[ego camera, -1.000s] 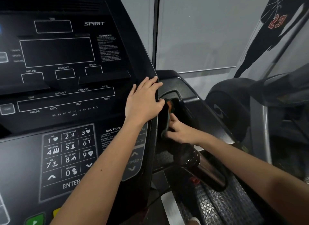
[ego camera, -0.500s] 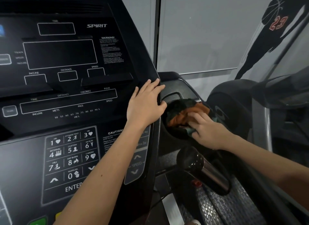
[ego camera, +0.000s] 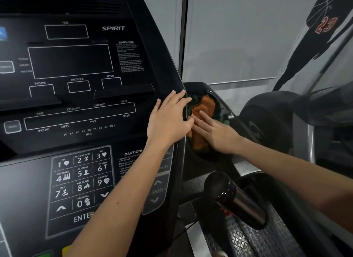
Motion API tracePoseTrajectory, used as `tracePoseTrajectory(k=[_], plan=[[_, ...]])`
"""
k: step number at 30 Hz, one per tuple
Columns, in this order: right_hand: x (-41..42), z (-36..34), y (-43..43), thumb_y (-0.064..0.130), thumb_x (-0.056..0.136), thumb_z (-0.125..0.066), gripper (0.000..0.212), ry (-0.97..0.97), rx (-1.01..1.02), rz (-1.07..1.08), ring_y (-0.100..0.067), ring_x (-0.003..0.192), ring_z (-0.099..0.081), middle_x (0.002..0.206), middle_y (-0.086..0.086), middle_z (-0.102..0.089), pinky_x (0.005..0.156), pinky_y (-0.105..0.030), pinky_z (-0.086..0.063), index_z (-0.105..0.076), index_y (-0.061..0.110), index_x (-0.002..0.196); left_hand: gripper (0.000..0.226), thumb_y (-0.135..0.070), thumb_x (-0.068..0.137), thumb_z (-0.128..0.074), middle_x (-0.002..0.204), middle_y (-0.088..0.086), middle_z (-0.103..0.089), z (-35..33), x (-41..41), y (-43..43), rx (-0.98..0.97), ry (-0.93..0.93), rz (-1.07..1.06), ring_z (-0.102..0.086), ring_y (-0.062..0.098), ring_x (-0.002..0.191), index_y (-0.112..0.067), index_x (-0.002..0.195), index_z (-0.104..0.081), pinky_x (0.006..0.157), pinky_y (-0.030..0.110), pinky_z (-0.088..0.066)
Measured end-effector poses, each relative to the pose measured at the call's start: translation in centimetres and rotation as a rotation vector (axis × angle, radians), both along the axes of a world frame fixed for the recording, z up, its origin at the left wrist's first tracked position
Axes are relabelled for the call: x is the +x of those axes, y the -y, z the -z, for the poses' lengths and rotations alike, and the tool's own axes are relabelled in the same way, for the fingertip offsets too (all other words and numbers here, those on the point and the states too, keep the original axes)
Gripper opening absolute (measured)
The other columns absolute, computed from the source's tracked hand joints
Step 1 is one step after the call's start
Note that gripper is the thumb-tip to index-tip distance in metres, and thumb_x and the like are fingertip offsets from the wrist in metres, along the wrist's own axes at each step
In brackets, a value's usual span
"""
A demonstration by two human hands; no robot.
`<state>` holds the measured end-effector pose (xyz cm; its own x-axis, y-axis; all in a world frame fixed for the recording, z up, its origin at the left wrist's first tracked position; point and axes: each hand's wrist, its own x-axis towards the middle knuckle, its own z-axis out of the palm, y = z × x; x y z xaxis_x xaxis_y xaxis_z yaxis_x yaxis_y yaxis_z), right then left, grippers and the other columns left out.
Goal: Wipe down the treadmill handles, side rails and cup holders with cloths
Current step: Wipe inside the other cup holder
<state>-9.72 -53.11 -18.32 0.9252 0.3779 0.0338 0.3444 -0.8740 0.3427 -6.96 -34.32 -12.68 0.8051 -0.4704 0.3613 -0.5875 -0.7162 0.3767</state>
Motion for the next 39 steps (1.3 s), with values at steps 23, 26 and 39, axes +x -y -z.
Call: tracePoseTrajectory(k=[23,26,39], plan=[[-5.0,-0.6,-4.9,0.013,0.095,-0.047,0.043,-0.458,0.921,0.125,-0.005,0.131,-0.025,0.142,0.001,-0.028,0.114,-0.022,-0.019,-0.042,0.018,0.137,0.054,-0.034,0.091,-0.048,0.155,-0.015,-0.019,-0.1,-0.2,-0.1,0.01,-0.017,0.016,-0.006,0.004,0.144,-0.032,0.142,-0.032,0.117,0.034,-0.004],[-2.4,-0.2,-5.6,0.011,0.095,-0.046,0.044,-0.403,0.953,0.2,-0.016,0.137,-0.014,0.145,-0.011,-0.017,0.112,-0.017,-0.01,-0.039,0.014,0.138,0.054,-0.034,0.09,-0.049,0.155,-0.014,-0.019,0.0,-0.2,-0.1,0.007,-0.01,0.017,-0.007,0.004,0.144,-0.032,0.142,-0.032,0.117,0.035,-0.004],[1.0,0.4,-3.5,0.019,0.093,-0.052,0.045,0.02,0.999,0.445,-0.019,0.111,-0.031,0.129,-0.02,-0.032,0.09,-0.004,-0.013,-0.04,0.0,0.132,0.054,-0.034,0.091,-0.047,0.155,-0.014,-0.019,0.1,0.0,-0.1,0.007,-0.017,0.027,-0.006,0.004,0.144,-0.032,0.142,-0.032,0.117,0.035,-0.004]])
